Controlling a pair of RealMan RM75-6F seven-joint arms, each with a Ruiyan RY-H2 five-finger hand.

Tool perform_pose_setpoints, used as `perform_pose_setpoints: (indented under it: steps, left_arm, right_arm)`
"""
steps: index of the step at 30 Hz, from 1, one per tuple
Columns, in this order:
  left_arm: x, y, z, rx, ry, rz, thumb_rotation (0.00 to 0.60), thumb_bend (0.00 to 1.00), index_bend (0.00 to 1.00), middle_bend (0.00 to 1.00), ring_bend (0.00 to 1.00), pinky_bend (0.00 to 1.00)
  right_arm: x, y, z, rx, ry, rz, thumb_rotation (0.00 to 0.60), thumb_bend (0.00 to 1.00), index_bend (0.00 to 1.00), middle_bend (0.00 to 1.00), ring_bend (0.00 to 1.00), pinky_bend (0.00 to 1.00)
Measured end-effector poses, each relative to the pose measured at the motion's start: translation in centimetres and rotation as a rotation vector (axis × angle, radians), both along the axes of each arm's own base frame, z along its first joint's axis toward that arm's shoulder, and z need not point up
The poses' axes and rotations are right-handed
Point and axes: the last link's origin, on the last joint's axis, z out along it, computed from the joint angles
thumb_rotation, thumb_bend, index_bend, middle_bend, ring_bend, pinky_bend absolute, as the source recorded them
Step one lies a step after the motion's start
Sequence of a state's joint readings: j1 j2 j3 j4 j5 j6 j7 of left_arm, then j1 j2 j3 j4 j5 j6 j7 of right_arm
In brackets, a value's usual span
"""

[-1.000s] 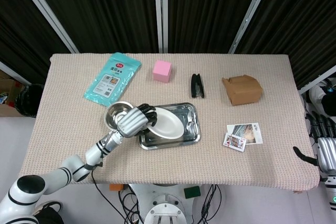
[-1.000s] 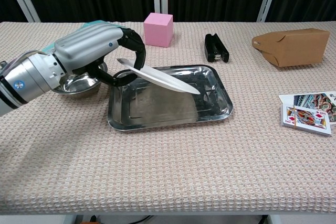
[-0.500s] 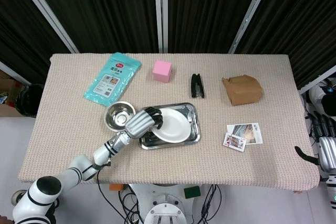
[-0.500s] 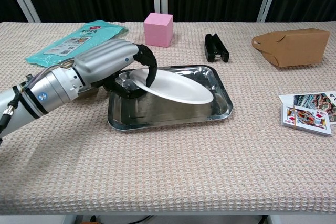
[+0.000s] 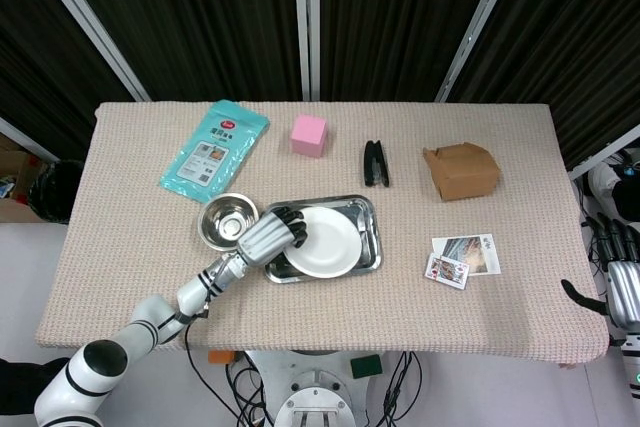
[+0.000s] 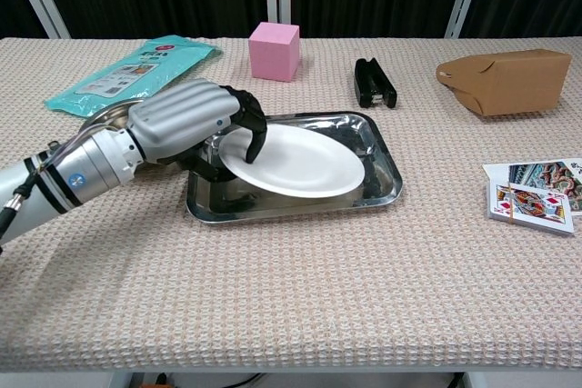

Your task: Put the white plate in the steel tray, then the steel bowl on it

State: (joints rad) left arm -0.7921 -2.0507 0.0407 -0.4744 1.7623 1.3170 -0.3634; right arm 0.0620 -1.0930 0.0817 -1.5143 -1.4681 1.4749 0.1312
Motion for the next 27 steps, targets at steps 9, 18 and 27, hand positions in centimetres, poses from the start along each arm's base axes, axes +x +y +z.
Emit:
perform_pose_setpoints:
  steps: [9, 18, 27]
  left_arm:
    - [-0.4, 0.1, 1.2, 0.113, 0.033, -0.080, 0.600, 0.41, 0.70, 0.47, 0.29, 0.34]
    - [-0.4, 0.2, 0.7, 0.118, 0.057, -0.084, 0.600, 0.41, 0.69, 0.47, 0.29, 0.34]
    - [-0.5, 0.5, 0.3, 0.112, 0.077, -0.075, 0.600, 0.41, 0.53, 0.46, 0.28, 0.33]
  right_arm:
    - [0.2, -0.1, -0.5, 0.014, 0.001, 0.005, 0.600, 0.18, 0.00, 0.00, 0.00, 0.00]
    - [0.3, -0.1, -0.2, 0.007, 0.007, 0.005, 0.600, 0.18, 0.00, 0.00, 0.00, 0.00]
    - [0.2, -0.2, -0.3, 0.008, 0.006, -0.001, 0.600, 0.18, 0.00, 0.00, 0.00, 0.00]
